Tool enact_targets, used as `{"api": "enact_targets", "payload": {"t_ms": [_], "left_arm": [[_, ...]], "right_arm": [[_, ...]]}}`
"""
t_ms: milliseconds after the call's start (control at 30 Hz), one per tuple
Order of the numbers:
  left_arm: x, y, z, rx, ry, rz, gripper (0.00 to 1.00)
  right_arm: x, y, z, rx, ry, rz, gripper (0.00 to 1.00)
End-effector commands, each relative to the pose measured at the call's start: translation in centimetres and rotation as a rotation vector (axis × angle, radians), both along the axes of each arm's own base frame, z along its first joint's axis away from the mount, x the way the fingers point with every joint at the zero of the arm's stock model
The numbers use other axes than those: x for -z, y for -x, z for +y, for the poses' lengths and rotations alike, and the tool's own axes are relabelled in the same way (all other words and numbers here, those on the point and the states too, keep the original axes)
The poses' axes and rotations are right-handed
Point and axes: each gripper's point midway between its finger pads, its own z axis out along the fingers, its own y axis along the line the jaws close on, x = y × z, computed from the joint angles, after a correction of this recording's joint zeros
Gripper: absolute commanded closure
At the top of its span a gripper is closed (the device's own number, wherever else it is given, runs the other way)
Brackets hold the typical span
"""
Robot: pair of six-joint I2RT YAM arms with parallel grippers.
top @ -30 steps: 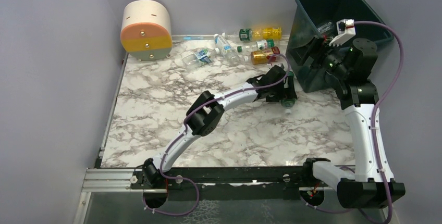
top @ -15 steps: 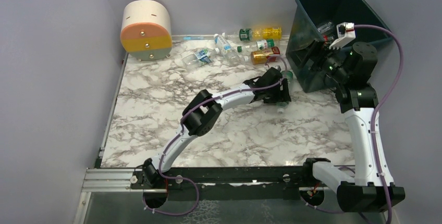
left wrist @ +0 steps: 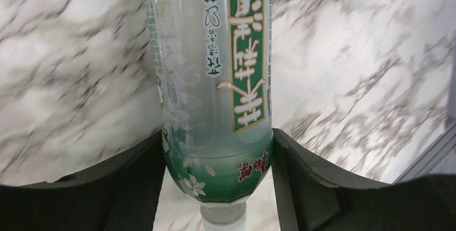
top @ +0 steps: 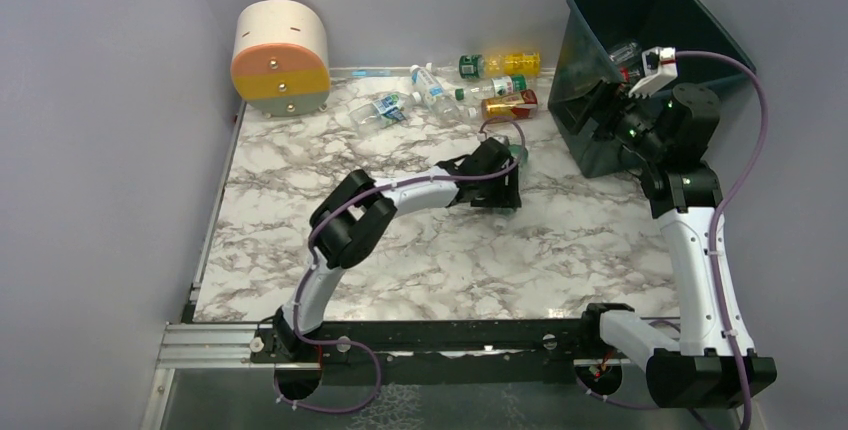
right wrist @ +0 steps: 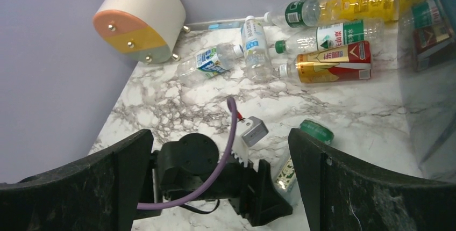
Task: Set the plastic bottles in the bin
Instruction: Pick up the plastic bottle at the center of the board.
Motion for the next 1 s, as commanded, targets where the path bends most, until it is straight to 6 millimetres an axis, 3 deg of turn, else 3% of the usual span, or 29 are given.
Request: {"api": "enact_targets", "payload": {"t_ms": [0, 133, 433, 633, 733, 967], "left_arm": [[2.1, 2.7, 6.0, 0.015, -0.165, 0.006, 0.44], [-0.2, 4.5, 8.6, 0.034, -0.141, -0.052, 0.44], [-7.5, 7.4, 13.0, 0.068, -0.088, -0.176, 0.44], [-11.2, 8.3, 16.7, 0.033, -0.065, -0.242, 0.43], [-12.5, 8.4, 17.8, 0.018, -0.032, -0.258, 0.43], [-13.7, 8.4, 18.9, 0.006, 0.015, -0.275, 0.43]], "right_arm": [[0.1, 0.5, 0.8, -0.05, -0.019, -0.009, 0.0], [1.4, 0.5, 1.2, -0.075, -0.032, 0.02, 0.0], [3.8, 0.6, 2.6, -0.157, -0.087, 0.084, 0.0], [6.7, 0.6, 3.6, -0.207, -0.13, 0.148, 0.0], [8.5, 0.5, 5.0, -0.258, -0.167, 0.193, 0.0], [9.6, 0.4, 9.0, -0.386, -0.244, 0.228, 0.0]]}}
